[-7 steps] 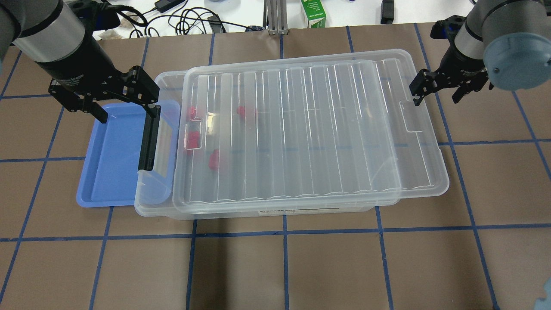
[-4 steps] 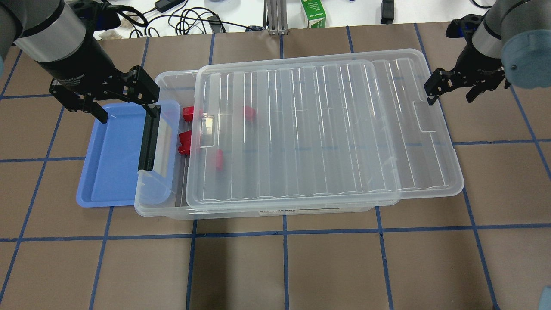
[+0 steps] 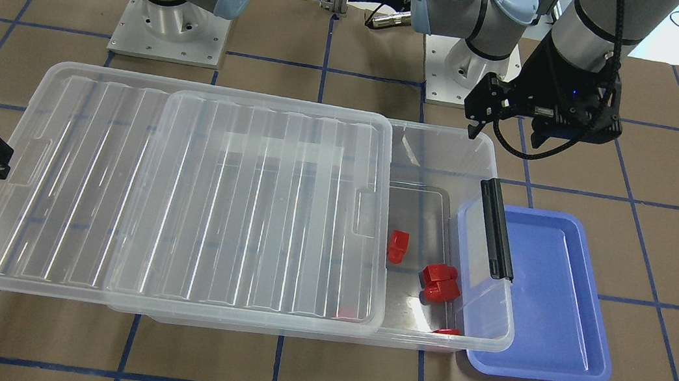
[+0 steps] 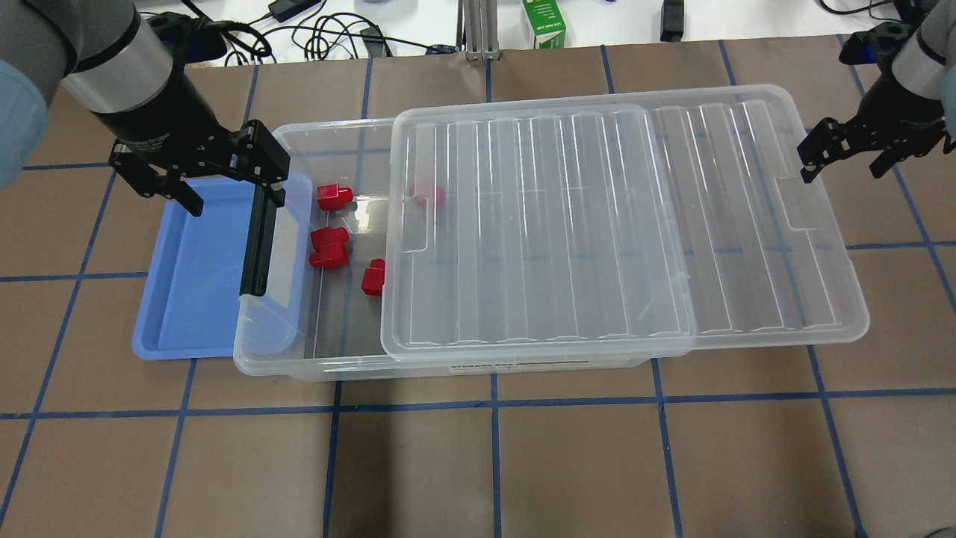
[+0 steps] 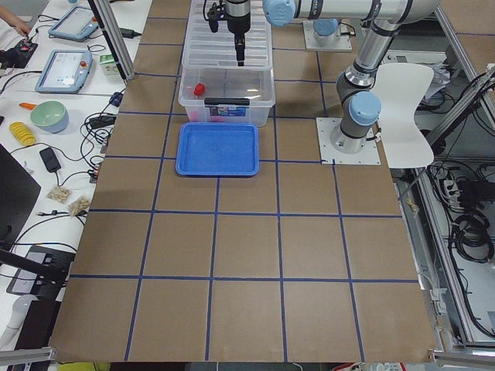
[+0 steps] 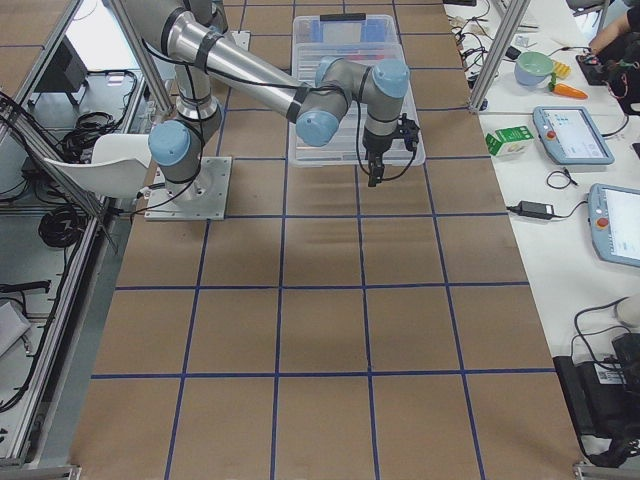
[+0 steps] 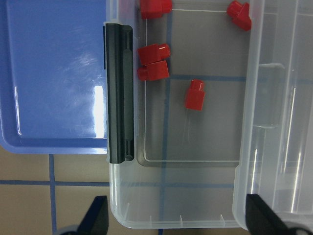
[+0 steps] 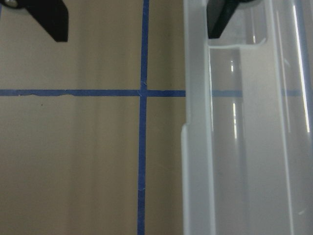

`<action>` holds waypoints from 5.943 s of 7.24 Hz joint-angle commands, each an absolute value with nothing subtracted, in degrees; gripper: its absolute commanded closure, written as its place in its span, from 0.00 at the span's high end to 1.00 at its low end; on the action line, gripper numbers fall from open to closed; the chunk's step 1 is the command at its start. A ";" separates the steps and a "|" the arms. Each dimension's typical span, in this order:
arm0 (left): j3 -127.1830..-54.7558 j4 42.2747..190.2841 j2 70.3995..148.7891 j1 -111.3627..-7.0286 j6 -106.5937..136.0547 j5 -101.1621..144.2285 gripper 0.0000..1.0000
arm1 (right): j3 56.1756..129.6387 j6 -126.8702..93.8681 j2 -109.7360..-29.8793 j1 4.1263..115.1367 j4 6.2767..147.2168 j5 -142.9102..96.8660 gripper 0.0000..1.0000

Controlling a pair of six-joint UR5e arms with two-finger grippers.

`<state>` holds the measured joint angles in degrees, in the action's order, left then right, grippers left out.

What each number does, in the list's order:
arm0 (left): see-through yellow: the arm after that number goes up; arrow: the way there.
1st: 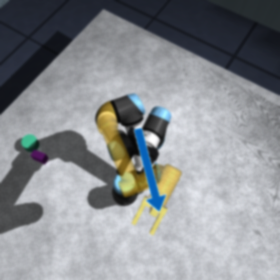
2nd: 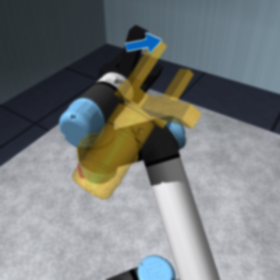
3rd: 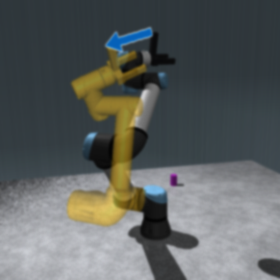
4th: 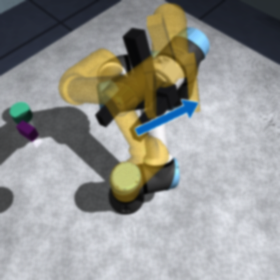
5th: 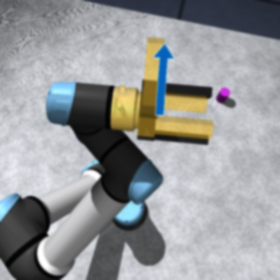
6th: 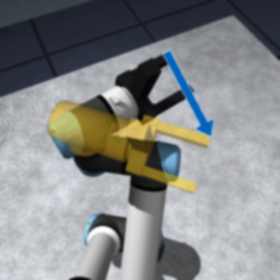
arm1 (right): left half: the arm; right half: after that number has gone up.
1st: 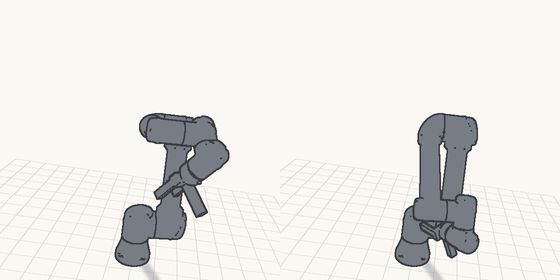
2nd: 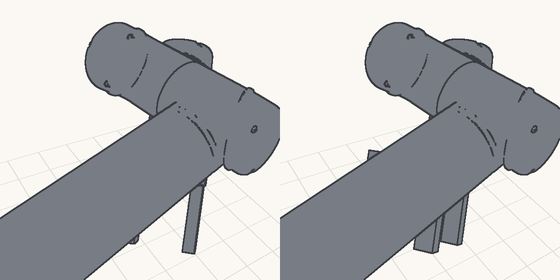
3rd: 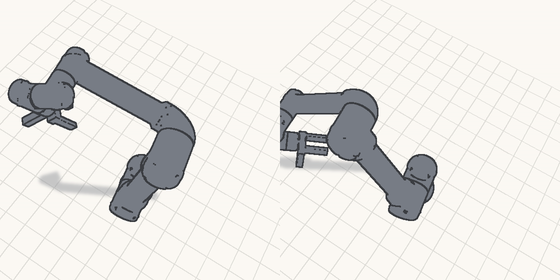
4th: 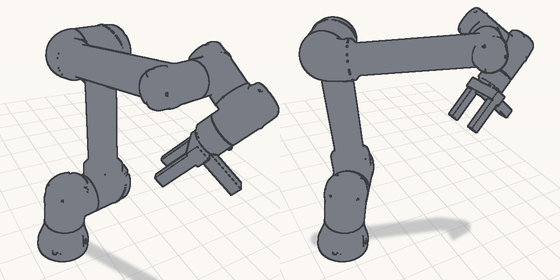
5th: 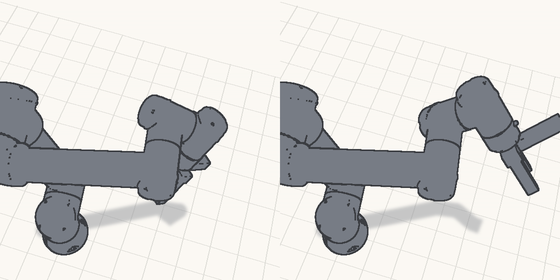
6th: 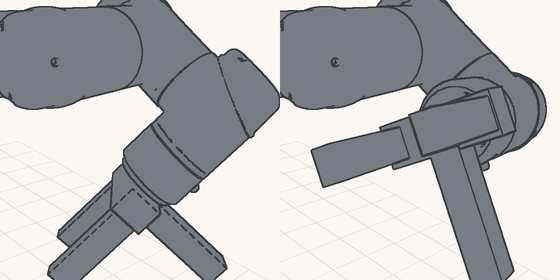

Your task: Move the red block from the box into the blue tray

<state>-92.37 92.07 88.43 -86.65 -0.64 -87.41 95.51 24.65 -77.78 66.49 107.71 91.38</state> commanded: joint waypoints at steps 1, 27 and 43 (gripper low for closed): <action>-97.18 85.82 89.64 -87.10 -0.18 -87.28 0.87 | 95.45 27.24 -77.78 64.26 107.75 91.41 1.00; -103.93 61.80 108.91 -93.60 -6.77 -87.36 0.00 | 82.27 -2.99 -85.69 92.37 89.65 91.41 1.00; -96.59 72.07 116.00 -67.15 -20.57 -88.86 0.00 | 83.83 39.73 -86.57 55.47 89.12 90.62 1.00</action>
